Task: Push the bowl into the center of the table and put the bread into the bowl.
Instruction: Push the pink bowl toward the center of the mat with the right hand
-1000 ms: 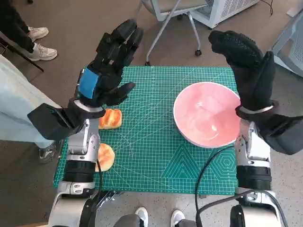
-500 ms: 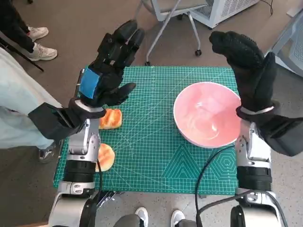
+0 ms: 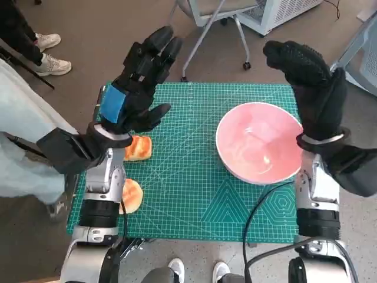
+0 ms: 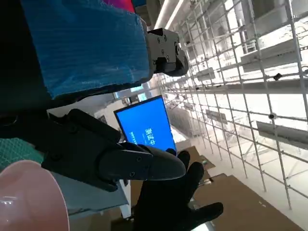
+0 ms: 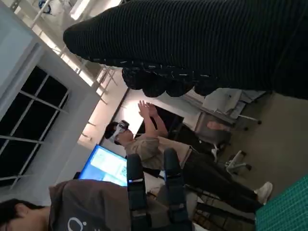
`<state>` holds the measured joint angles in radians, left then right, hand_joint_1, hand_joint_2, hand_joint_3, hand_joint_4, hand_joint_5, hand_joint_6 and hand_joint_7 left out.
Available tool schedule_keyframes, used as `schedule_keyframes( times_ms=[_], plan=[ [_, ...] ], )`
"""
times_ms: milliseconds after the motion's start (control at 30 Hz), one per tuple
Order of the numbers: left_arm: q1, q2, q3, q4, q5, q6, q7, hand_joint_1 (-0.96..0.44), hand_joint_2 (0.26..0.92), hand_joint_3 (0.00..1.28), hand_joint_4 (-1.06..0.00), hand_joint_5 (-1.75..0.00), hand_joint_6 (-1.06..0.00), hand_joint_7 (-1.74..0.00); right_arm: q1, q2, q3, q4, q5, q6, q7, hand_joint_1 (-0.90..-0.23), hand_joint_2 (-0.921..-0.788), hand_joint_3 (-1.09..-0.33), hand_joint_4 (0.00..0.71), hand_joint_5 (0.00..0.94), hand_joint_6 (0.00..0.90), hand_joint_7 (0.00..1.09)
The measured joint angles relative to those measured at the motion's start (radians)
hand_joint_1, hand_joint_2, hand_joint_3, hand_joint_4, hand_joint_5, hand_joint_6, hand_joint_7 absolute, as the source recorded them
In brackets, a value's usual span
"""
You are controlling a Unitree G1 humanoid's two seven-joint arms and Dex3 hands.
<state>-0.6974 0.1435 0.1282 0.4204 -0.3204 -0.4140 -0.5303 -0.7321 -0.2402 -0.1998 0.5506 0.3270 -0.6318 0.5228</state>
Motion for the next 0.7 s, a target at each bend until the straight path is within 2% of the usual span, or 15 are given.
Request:
schedule_keyframes(
  times_ms=[100,167,267,367,500,700],
  plan=[
    [0.000,0.001,0.002,0.000,0.000,0.000,0.002,-0.58,0.921,0.30,-0.14,0.00,0.00,-0.50,-0.013,-0.042,-0.041,0.099,0.012,-0.036,0.019,-0.669,-0.921,-0.654,0.176,0.001,0.107,0.35],
    [0.000,0.003,0.005,0.000,0.000,0.000,0.004,-0.58,0.921,0.30,-0.14,0.00,0.00,-0.50,-0.024,-0.068,-0.064,0.173,0.007,-0.068,0.011,-0.668,-0.921,-0.661,0.171,0.000,0.106,0.34],
    [0.000,0.004,0.006,0.000,0.000,0.000,0.009,-0.58,0.921,0.30,-0.14,0.00,0.00,-0.50,-0.043,-0.104,-0.092,0.286,-0.016,-0.110,-0.030,-0.667,-0.921,-0.673,0.162,0.000,0.104,0.32],
    [0.000,0.003,0.006,0.000,0.000,0.000,0.010,-0.59,0.921,0.30,-0.14,0.00,0.00,-0.51,-0.063,-0.133,-0.114,0.392,-0.022,-0.125,-0.073,-0.665,-0.921,-0.688,0.145,0.000,0.107,0.28],
    [0.000,0.003,0.006,0.000,0.001,0.000,0.016,-0.60,0.921,0.30,-0.14,0.00,0.00,-0.51,-0.088,-0.159,-0.146,0.531,-0.024,-0.109,-0.142,-0.663,-0.921,-0.709,0.126,0.000,0.115,0.24],
    [0.002,0.002,0.005,0.000,0.006,-0.006,0.027,-0.61,0.921,0.31,-0.14,0.00,0.00,-0.51,-0.098,-0.165,-0.197,0.674,-0.013,-0.009,-0.190,-0.612,-0.921,-0.758,0.085,0.000,0.126,0.21]
  ],
)
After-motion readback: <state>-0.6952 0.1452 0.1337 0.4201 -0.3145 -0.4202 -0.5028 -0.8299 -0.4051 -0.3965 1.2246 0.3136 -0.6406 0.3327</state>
